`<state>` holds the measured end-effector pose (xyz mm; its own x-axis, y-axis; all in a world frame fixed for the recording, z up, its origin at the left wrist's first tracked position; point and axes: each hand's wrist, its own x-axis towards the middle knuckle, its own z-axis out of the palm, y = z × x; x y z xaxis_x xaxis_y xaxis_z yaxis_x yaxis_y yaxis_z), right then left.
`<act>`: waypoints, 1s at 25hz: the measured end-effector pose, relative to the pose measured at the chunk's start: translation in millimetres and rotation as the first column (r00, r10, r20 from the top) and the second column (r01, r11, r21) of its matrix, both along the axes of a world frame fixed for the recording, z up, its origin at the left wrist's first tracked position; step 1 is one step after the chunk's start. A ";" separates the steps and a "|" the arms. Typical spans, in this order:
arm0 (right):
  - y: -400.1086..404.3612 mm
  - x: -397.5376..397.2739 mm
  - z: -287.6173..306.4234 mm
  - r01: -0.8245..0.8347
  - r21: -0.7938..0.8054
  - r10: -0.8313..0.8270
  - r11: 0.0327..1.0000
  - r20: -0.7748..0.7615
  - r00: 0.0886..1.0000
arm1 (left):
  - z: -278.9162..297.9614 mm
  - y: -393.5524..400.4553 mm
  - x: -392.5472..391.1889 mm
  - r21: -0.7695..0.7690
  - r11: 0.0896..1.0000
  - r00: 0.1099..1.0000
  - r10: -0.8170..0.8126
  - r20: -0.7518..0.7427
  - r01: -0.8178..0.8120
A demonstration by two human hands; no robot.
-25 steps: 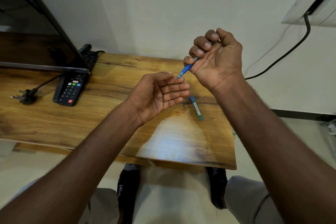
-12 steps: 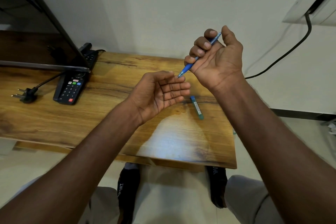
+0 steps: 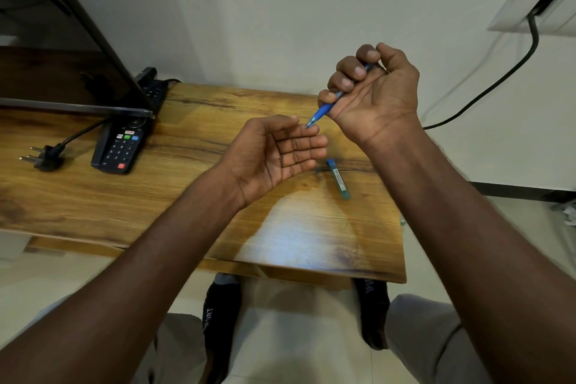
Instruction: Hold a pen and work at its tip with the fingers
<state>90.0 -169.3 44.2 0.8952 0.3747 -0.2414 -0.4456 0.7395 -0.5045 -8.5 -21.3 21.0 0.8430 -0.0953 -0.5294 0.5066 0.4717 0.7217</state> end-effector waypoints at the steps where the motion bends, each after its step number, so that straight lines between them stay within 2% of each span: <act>1: -0.2 0.1 -0.3 0.001 0.003 -0.001 1.000 -0.006 1.000 | -0.1 0.0 0.1 -0.001 1.000 1.000 -0.001 0.000 0.001; 25: -3.7 1.3 -2.7 0.002 0.055 0.001 0.998 -0.055 0.998 | 1.5 0.5 -0.2 0.002 1.000 1.000 -0.001 0.008 0.001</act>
